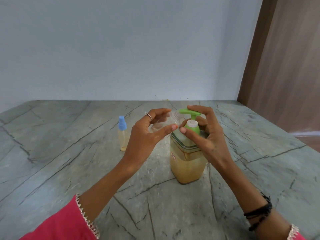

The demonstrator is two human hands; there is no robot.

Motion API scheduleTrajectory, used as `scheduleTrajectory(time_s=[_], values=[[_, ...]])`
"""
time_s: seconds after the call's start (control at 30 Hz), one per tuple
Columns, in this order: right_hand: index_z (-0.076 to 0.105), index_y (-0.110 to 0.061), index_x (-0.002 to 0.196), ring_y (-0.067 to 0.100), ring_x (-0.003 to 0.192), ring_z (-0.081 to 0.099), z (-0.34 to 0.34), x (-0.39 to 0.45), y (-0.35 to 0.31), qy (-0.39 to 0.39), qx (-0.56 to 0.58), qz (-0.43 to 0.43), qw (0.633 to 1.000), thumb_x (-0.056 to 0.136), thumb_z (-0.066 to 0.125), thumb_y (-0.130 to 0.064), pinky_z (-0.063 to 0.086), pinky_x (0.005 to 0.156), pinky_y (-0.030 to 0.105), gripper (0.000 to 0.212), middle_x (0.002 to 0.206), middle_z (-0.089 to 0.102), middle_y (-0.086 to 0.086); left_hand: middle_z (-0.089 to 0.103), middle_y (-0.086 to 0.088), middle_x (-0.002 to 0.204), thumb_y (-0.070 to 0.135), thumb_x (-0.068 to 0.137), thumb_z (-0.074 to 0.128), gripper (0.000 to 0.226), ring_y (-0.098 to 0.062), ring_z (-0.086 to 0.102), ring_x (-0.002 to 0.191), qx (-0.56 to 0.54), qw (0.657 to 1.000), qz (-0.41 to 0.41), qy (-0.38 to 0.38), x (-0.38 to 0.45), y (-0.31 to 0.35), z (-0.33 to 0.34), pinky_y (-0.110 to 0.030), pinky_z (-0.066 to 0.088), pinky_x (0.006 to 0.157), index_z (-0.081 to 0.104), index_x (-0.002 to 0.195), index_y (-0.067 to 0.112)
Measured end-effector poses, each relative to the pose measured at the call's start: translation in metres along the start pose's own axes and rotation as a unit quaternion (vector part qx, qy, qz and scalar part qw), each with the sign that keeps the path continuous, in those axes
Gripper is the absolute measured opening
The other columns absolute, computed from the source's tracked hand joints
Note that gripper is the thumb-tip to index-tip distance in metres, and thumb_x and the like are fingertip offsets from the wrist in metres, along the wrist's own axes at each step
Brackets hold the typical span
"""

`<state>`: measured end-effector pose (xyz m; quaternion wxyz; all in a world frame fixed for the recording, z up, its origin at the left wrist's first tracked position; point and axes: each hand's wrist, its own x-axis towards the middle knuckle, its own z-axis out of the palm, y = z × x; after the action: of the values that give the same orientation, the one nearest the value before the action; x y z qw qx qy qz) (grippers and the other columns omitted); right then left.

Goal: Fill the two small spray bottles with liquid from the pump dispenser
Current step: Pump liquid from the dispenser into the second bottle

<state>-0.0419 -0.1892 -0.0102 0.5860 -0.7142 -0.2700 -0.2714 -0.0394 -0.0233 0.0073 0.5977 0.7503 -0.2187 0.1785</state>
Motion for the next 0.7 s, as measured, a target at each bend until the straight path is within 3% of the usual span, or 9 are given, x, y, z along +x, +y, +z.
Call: scheduleTrajectory(time_s=[0.2, 0.3, 0.43, 0.57, 0.7], values=[[0.057, -0.020, 0.096, 0.025, 0.074, 0.071, 0.002, 0.008, -0.006, 0.022, 0.094, 0.043, 0.994, 0.081, 0.070, -0.007, 0.056, 0.066, 0.030, 0.023, 0.080, 0.074, 0.005, 0.065, 0.018, 0.099, 0.038, 0.065, 0.068, 0.038, 0.007, 0.058, 0.100, -0.001, 1.000, 0.002, 0.002, 0.000, -0.001, -0.001, -0.014, 0.047, 0.088, 0.060, 0.102, 0.035], [0.053, -0.014, 0.085, 0.036, 0.072, 0.067, 0.001, 0.013, -0.008, 0.025, 0.071, 0.049, 0.996, 0.078, 0.068, -0.009, 0.055, 0.064, 0.040, 0.017, 0.077, 0.072, 0.010, 0.064, 0.019, 0.100, 0.037, 0.065, 0.069, 0.040, 0.008, 0.057, 0.100, 0.009, 1.000, 0.004, -0.002, 0.001, -0.002, -0.002, -0.012, 0.046, 0.088, 0.060, 0.103, 0.034], [0.051, -0.014, 0.079, 0.037, 0.072, 0.066, 0.003, 0.016, -0.010, 0.024, 0.061, 0.050, 0.997, 0.077, 0.066, -0.010, 0.054, 0.067, 0.045, 0.015, 0.076, 0.071, 0.009, 0.063, 0.021, 0.100, 0.032, 0.067, 0.071, 0.039, 0.012, 0.056, 0.099, 0.014, 1.000, 0.009, -0.005, 0.002, -0.002, -0.004, -0.005, 0.043, 0.085, 0.060, 0.105, 0.031], [0.053, -0.023, 0.088, 0.039, 0.069, 0.065, 0.004, 0.011, -0.008, 0.030, 0.058, 0.035, 0.997, 0.081, 0.067, -0.008, 0.051, 0.058, 0.033, 0.021, 0.077, 0.071, 0.012, 0.064, 0.020, 0.101, 0.035, 0.066, 0.069, 0.040, 0.011, 0.057, 0.100, 0.012, 1.000, 0.009, -0.004, 0.001, -0.002, -0.004, -0.009, 0.046, 0.087, 0.060, 0.104, 0.032], [0.053, -0.024, 0.100, 0.016, 0.070, 0.070, 0.005, 0.007, -0.010, 0.023, 0.055, 0.038, 0.997, 0.085, 0.067, -0.007, 0.050, 0.060, 0.019, 0.027, 0.080, 0.073, 0.000, 0.064, 0.022, 0.098, 0.038, 0.064, 0.068, 0.037, 0.012, 0.057, 0.098, 0.009, 1.000, 0.010, -0.002, 0.000, 0.000, -0.002, -0.009, 0.046, 0.086, 0.059, 0.100, 0.036]])
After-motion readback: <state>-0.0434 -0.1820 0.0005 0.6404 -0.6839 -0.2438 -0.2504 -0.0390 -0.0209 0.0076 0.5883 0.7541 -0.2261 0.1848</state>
